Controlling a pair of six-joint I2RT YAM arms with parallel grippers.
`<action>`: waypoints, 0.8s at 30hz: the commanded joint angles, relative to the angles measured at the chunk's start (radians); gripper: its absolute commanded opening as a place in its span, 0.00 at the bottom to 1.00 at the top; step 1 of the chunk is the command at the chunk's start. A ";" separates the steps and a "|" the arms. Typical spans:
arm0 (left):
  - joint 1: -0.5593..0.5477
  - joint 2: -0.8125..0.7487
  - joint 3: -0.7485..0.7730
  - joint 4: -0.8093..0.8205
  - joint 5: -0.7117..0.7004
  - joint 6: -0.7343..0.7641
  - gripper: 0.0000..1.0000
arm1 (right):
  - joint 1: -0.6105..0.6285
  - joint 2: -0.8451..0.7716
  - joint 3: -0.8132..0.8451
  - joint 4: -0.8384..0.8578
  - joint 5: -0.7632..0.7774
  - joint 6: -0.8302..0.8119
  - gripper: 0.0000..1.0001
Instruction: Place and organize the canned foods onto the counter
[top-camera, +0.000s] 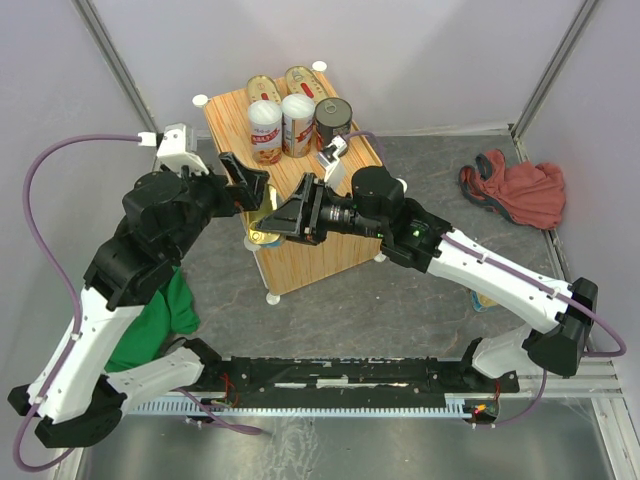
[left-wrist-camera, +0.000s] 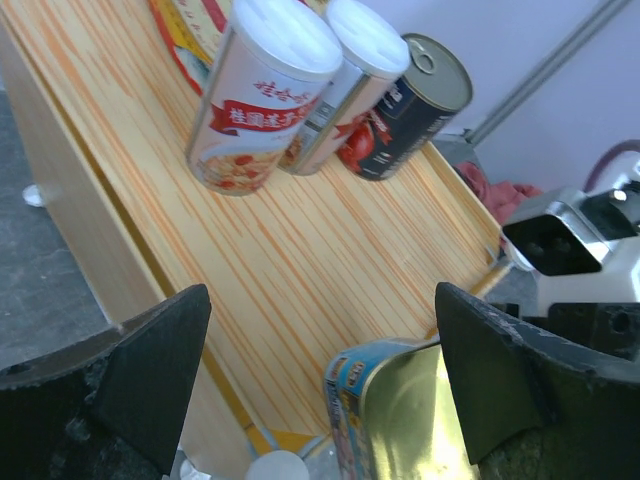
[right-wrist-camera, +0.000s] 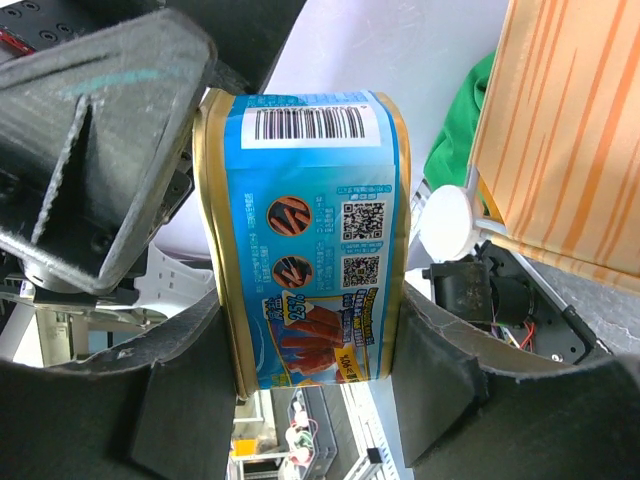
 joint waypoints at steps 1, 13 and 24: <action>0.000 0.009 0.054 -0.043 0.124 -0.089 0.99 | -0.001 -0.008 0.066 0.160 -0.023 0.015 0.17; 0.001 -0.015 0.060 -0.066 0.248 -0.202 0.99 | -0.019 -0.001 0.059 0.237 -0.065 0.051 0.16; 0.001 -0.108 -0.030 0.011 0.281 -0.292 0.96 | -0.031 -0.007 0.002 0.328 -0.085 0.114 0.16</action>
